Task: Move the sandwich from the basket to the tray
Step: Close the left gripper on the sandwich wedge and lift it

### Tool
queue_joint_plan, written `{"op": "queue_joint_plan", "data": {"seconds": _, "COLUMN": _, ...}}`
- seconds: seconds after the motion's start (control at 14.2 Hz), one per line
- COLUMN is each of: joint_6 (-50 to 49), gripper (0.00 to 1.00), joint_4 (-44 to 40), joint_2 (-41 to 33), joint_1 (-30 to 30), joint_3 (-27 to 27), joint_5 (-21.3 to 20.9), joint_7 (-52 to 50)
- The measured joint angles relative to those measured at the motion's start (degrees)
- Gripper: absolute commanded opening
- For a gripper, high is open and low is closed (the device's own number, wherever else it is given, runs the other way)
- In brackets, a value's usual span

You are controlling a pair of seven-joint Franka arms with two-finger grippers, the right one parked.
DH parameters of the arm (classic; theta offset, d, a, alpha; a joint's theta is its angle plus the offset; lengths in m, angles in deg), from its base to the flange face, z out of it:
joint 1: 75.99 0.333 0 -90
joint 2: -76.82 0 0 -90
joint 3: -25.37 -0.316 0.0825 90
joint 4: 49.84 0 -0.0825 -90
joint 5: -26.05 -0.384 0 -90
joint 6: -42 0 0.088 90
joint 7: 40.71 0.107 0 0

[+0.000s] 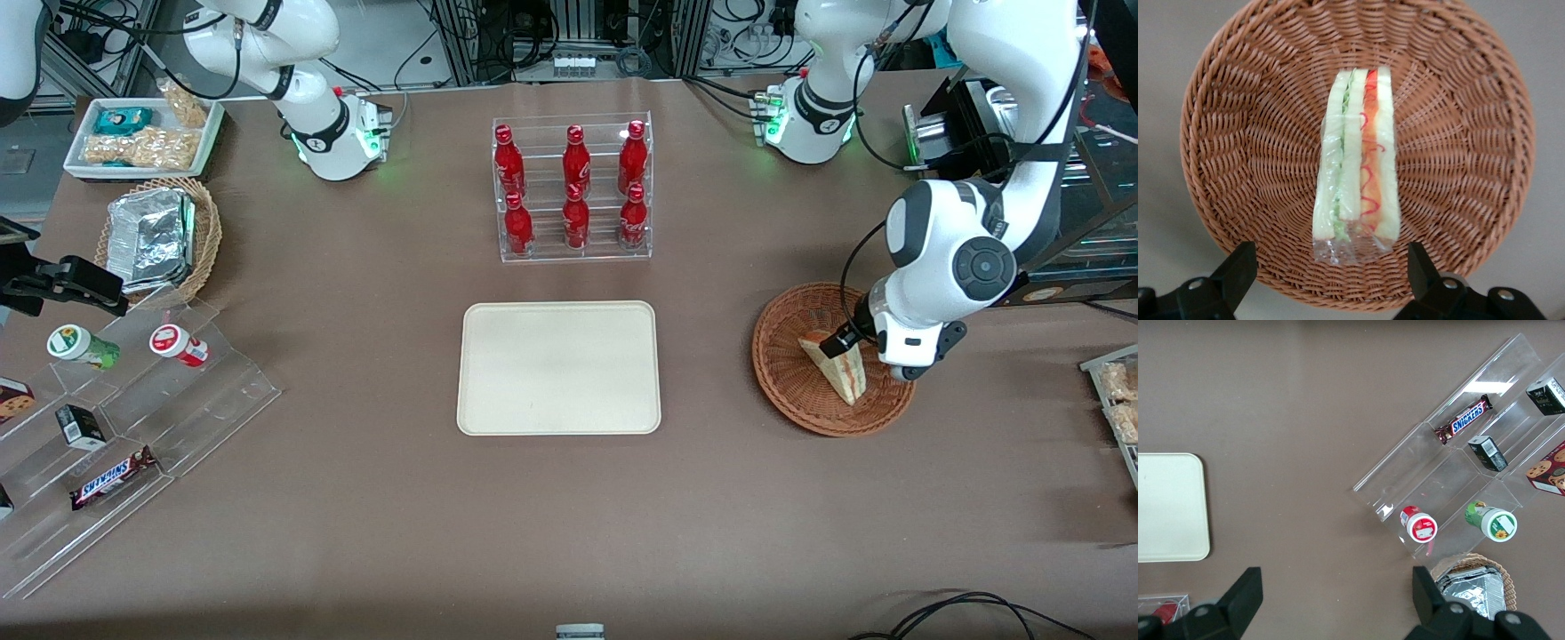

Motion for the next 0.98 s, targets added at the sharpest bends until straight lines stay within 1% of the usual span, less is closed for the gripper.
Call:
{"op": "queue_joint_plan", "data": {"seconds": 0.21, "joint_6": 1.30, "gripper": 1.00, "joint_4": 0.63, "joint_2": 0.57, "joint_1": 0.00, "joint_3": 0.00, "joint_5": 0.01, "joint_7": -0.01}}
{"op": "queue_joint_plan", "data": {"seconds": 0.56, "joint_6": 3.61, "gripper": 1.00, "joint_4": 0.91, "joint_2": 4.26, "joint_1": 0.25, "joint_3": -0.15, "joint_5": 0.01, "joint_7": -0.06}}
{"op": "queue_joint_plan", "data": {"seconds": 0.63, "joint_6": 3.98, "gripper": 0.86, "joint_4": 0.91, "joint_2": 5.08, "joint_1": 0.30, "joint_3": -0.19, "joint_5": 0.01, "joint_7": -0.06}}
{"op": "queue_joint_plan", "data": {"seconds": 0.7, "joint_6": 4.50, "gripper": 0.47, "joint_4": 0.86, "joint_2": 5.83, "joint_1": 0.32, "joint_3": -0.23, "joint_5": 0.01, "joint_7": -0.07}}
{"op": "queue_joint_plan", "data": {"seconds": 0.77, "joint_6": 4.90, "gripper": 0.26, "joint_4": 0.62, "joint_2": 6.35, "joint_1": 0.34, "joint_3": -0.28, "joint_5": 0.07, "joint_7": -0.16}}
{"op": "queue_joint_plan", "data": {"seconds": 0.84, "joint_6": 4.93, "gripper": 0.14, "joint_4": 0.16, "joint_2": 6.66, "joint_1": 0.38, "joint_3": -0.33, "joint_5": 0.17, "joint_7": -0.72}}
{"op": "queue_joint_plan", "data": {"seconds": 0.91, "joint_6": 4.93, "gripper": 0.07, "joint_4": -0.34, "joint_2": 6.80, "joint_1": 0.43, "joint_3": -0.37, "joint_5": 0.18, "joint_7": -1.89}}
{"op": "queue_joint_plan", "data": {"seconds": 0.98, "joint_6": 4.78, "gripper": 0.05, "joint_4": -0.89, "joint_2": 6.86, "joint_1": 0.46, "joint_3": -0.39, "joint_5": 0.17, "joint_7": -2.91}}
